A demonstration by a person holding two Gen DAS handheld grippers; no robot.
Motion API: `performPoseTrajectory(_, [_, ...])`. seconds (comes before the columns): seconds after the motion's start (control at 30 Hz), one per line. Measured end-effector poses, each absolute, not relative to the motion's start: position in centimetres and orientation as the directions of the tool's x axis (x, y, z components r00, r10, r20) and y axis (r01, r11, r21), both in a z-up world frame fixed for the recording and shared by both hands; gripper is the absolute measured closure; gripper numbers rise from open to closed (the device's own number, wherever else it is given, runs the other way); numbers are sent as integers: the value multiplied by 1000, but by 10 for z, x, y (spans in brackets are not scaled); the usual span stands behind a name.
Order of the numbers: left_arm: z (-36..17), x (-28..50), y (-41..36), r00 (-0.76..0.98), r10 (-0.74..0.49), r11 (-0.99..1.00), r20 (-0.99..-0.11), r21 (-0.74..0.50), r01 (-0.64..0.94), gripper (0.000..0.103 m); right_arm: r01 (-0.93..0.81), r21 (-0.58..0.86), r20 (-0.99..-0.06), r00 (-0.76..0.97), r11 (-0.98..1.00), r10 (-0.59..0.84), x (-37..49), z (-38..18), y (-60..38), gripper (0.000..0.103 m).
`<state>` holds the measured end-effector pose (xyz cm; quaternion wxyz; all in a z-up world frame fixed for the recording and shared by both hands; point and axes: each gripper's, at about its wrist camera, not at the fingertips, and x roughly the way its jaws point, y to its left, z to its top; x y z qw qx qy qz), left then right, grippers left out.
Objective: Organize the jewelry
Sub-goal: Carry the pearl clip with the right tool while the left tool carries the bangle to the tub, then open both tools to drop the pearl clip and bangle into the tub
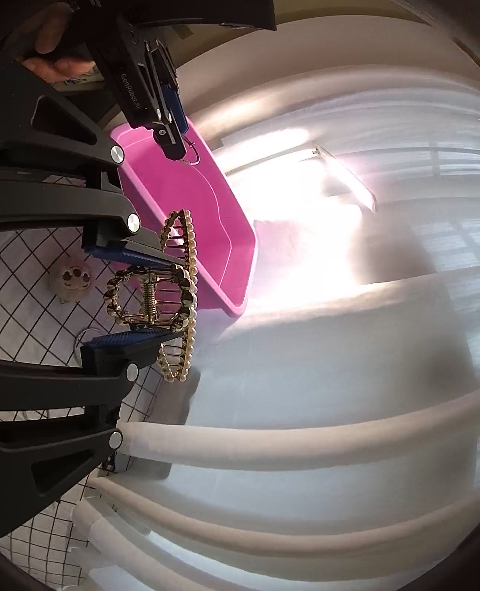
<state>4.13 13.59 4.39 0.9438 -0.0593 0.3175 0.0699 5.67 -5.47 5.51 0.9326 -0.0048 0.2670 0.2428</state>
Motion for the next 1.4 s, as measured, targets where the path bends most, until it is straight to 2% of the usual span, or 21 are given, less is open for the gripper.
performPoseTrajectory(0.2, [40,73,194,782,130,977,-609,-56,-206,63,-534,105,-531,683,839,501,107,59,18,73])
performPoseTrajectory(0.4, [17,107,236,725,119,970,-679,-76,-231,63,-581,91,-620,602,809,503,159,40,74,73])
performPoseTrajectory(0.83, [-24,147,273,579,89,959,-810,-88,-270,62,-576,87,-843,392,812,369,232,-21,139,73])
performPoseTrajectory(1.4, [-43,161,284,476,63,957,-877,-82,-279,62,-542,54,-911,318,839,264,258,-53,164,73])
